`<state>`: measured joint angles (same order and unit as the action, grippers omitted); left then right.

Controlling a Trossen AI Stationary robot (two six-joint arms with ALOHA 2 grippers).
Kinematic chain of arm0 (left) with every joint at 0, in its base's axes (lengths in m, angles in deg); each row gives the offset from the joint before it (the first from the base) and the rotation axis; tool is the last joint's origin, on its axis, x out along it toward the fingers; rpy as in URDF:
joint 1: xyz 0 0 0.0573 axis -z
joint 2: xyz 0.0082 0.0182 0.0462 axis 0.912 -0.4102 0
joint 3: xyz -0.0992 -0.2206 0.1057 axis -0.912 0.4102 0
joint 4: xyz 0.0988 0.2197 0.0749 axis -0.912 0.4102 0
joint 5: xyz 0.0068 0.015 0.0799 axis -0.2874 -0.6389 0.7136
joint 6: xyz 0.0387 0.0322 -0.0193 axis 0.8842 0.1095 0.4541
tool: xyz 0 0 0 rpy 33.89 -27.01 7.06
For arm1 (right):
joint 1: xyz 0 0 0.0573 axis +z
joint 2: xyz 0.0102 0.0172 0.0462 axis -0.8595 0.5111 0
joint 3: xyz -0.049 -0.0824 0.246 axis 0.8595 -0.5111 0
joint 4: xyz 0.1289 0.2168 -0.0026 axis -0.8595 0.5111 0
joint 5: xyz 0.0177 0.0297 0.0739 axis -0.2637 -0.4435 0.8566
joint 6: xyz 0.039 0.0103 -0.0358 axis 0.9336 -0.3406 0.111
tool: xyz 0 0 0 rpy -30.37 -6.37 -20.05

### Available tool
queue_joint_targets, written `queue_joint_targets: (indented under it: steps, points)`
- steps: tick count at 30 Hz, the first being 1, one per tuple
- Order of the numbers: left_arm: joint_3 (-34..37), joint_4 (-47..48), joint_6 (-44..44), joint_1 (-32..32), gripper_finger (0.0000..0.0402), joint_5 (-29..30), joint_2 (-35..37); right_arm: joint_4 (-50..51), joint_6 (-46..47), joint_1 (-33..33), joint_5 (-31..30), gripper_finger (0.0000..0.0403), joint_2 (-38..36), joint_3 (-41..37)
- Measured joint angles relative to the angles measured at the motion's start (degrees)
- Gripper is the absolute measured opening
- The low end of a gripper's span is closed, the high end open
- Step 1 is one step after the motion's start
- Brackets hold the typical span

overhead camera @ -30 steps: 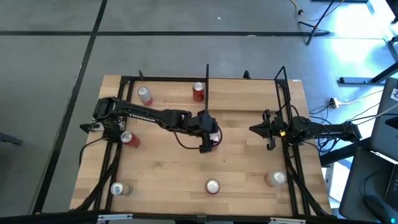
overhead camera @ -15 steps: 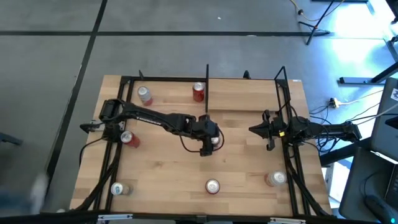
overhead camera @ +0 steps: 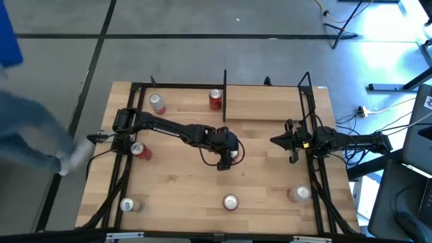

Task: Place canned beverage on shelf
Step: Put the red soda can on the shelf

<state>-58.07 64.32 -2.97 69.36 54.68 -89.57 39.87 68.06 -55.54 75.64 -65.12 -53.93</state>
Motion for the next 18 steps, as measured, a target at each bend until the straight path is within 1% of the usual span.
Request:
queue_joint_targets:
  steps: [5, 7, 12, 15, 18]
  points:
    - [-0.08, -0.3, -0.04, -0.2, 0.0249, -0.49, -0.26, -0.04, 0.0, 0.02, 0.0, 0.001, 0.02, 0.0]
    - [-0.11, -0.52, -0.04, -0.32, 0.0238, -0.48, -0.3, 0.09, 0.04, 0.0, 0.0, 0.001, 0.0, 0.0]
    - [-3.27, 2.64, 0.0, -0.74, 0.0236, -0.32, -0.56, 0.09, 0.07, 0.01, 0.0, 0.001, 0.01, 0.0]
    - [-8.16, 5.56, 1.35, -1.32, 0.0241, 0.86, -0.57, 0.07, 0.09, 0.02, 0.0, 0.001, 0.02, 0.0]
    - [-13.12, 8.32, 3.42, -2.18, 0.0241, 3.85, -0.26, 0.07, 0.11, 0.0, 0.0, 0.001, 0.02, 0.0]
